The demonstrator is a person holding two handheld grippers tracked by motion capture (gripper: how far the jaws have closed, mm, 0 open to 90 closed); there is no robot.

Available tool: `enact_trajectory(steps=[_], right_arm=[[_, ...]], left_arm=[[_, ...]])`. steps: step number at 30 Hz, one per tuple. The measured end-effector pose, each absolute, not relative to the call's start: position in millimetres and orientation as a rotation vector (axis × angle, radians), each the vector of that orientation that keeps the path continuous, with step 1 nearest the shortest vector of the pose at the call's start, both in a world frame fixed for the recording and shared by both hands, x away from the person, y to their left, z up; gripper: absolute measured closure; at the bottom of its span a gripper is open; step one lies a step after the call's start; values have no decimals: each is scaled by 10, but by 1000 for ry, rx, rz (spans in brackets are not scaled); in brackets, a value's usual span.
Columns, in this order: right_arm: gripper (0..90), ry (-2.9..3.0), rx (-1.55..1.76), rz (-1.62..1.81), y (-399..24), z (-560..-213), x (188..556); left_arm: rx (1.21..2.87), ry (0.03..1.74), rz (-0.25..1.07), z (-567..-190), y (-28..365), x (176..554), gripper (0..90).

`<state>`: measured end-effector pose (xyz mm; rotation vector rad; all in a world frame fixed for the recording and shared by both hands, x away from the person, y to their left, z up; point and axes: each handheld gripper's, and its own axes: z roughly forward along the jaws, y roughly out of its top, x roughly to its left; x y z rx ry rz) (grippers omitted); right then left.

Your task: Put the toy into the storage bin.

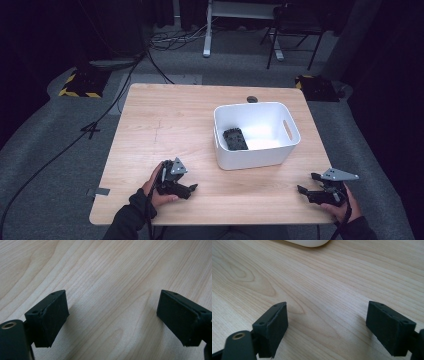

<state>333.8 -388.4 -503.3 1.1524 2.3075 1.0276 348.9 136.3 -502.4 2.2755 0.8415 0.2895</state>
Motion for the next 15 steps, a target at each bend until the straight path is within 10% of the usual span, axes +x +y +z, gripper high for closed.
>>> enact_trajectory(steps=[15], right_arm=[[179,2307,1152,1025,-3886,-5032,3339]], left_arm=[[2274,843,280,-5027,1358,3492,104]])
